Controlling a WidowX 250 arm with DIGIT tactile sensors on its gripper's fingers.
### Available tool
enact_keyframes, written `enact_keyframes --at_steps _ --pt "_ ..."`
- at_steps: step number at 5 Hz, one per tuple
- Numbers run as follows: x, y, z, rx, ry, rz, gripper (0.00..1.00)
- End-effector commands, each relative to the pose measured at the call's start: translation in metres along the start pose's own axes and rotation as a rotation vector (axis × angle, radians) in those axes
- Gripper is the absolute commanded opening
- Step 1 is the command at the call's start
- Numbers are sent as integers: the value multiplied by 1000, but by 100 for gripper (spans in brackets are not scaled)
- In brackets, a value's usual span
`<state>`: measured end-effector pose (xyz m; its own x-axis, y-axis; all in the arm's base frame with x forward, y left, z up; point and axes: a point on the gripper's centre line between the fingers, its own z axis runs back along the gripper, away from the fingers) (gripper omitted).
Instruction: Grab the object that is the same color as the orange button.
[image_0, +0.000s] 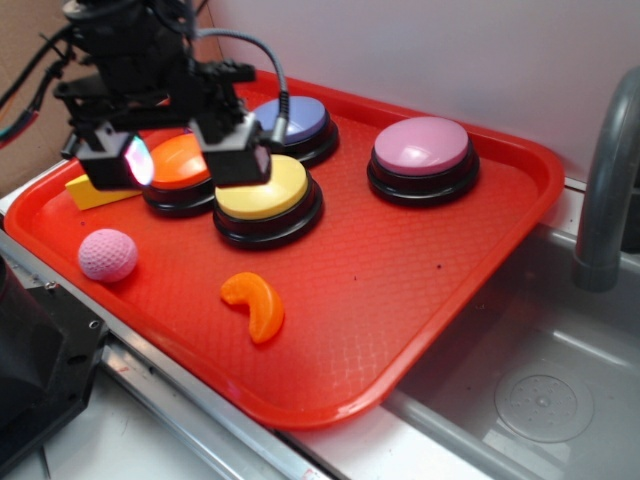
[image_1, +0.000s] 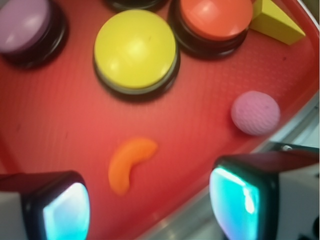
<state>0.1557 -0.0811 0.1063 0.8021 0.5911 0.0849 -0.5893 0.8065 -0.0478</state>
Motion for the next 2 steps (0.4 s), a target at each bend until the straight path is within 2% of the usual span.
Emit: enact_keyframes --at_steps 1,2 --pt "-1 -22 -47 -24 3 93 100" --pt "-8 -25 -66 -35 27 136 100"
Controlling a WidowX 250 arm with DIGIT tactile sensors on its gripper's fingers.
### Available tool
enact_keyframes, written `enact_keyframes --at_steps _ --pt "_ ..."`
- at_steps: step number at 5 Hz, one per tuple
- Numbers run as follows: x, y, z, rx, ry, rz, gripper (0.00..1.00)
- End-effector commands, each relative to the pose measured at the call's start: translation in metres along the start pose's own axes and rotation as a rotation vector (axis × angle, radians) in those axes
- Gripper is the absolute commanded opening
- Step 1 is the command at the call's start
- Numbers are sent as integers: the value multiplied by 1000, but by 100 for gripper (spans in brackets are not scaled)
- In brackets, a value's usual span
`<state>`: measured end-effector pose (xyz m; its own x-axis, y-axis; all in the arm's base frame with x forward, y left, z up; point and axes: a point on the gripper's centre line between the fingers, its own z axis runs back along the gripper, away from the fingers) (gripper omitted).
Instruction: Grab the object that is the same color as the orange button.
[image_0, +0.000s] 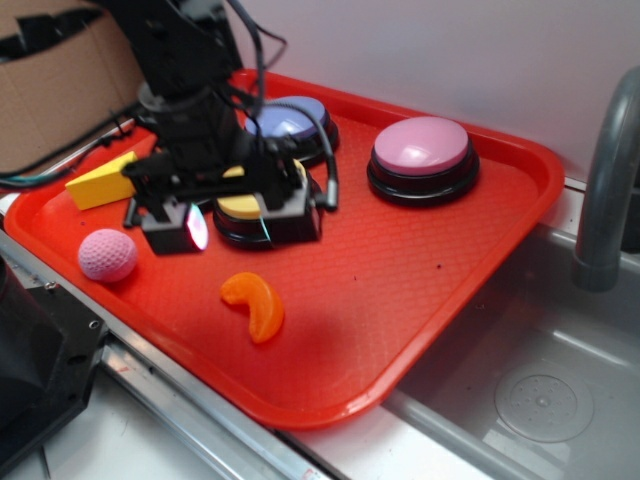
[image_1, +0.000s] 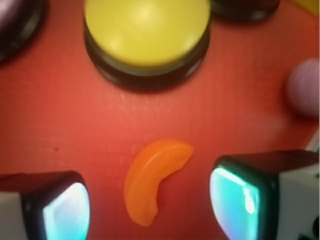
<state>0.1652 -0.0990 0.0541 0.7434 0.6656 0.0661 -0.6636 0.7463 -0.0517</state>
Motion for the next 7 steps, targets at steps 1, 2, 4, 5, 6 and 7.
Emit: enact_keyframes --at_steps 1,2,4,5,6,7 --pt "0 -3 -23 -45 51 90 100" --pt "0 1 -38 -46 74 130 100" --pt "-1 0 -47 -43 102 101 22" --pt "0 2 -47 -57 110 117 0" --pt "2 4 -47 -56 108 130 0" --pt "6 7 -44 -52 95 154 0"
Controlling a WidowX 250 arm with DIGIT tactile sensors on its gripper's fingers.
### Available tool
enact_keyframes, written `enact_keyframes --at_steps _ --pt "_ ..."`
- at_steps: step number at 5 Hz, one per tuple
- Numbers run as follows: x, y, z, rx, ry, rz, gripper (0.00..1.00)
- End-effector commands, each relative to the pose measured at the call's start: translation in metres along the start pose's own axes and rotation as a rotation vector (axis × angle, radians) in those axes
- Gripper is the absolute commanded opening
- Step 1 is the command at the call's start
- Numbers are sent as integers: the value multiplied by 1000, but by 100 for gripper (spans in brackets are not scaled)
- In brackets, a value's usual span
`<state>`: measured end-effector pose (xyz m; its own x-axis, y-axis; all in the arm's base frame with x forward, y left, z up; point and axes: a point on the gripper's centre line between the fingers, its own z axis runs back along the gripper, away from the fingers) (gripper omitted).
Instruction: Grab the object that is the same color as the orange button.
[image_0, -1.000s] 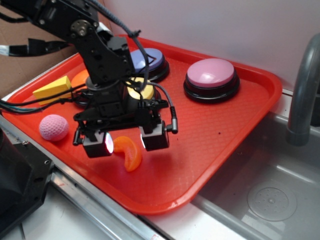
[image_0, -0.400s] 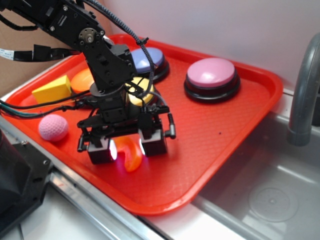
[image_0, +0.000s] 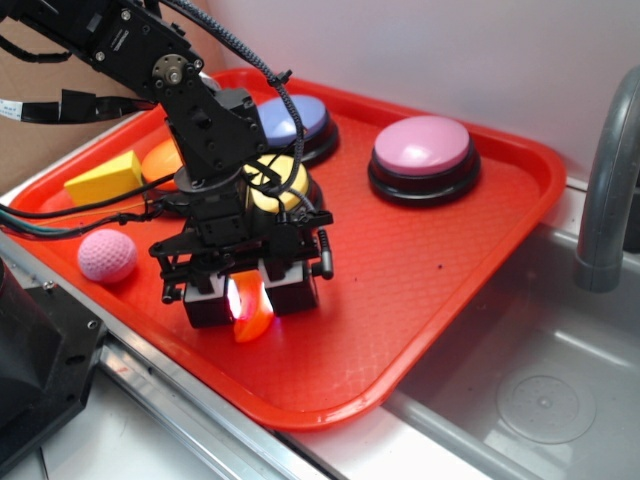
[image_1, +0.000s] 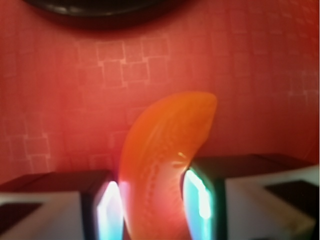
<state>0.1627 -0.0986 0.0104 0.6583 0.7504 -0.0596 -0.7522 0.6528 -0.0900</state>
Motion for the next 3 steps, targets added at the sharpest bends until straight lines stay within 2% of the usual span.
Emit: enact_keyframes --at_steps 1,2,3 --pt "14 1 4 -11 -23 8 0" --pt "16 -1 21 -2 -59 -21 0" --pt "20 -8 48 -36 -97 -50 0"
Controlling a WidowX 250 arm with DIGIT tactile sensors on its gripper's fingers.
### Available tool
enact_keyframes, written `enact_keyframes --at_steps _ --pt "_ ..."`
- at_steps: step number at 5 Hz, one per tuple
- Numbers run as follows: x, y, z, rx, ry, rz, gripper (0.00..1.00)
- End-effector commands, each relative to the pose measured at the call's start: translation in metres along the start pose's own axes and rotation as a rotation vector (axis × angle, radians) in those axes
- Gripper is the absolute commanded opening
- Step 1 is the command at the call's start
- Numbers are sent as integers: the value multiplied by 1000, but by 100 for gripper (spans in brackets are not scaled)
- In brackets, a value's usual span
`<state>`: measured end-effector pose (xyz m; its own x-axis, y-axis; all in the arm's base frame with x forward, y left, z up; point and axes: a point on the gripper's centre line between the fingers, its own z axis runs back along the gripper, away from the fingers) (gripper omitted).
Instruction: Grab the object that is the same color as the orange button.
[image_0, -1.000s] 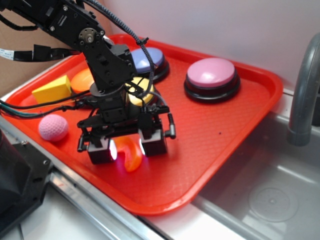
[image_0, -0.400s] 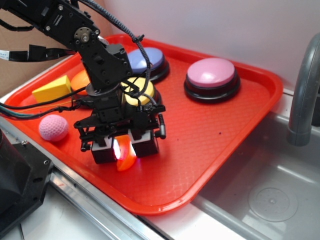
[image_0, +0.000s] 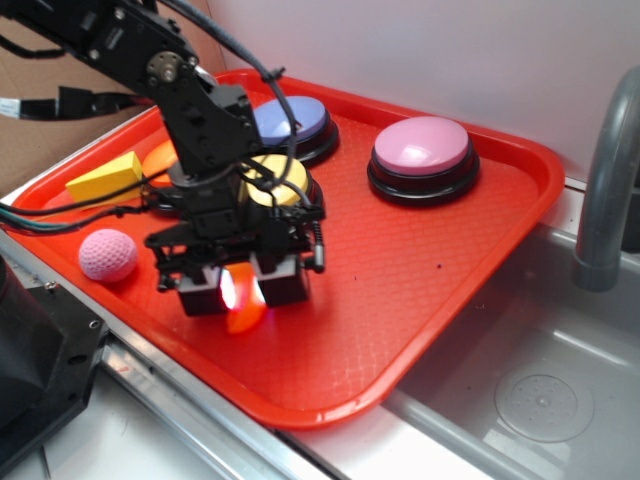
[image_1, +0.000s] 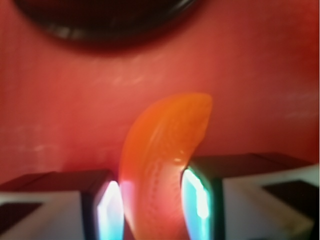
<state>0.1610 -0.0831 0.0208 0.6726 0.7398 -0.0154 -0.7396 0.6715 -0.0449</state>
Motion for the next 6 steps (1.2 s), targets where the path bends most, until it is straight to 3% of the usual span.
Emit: enact_keyframes --at_steps 1,3,4,6 --pt "12 -23 57 -117 -71 -69 0" --pt "5 -42 117 -76 -79 -339 0" --pt "8 -47 141 -29 -83 -441 0" --pt "15 -51 189 -89 -115 -545 0"
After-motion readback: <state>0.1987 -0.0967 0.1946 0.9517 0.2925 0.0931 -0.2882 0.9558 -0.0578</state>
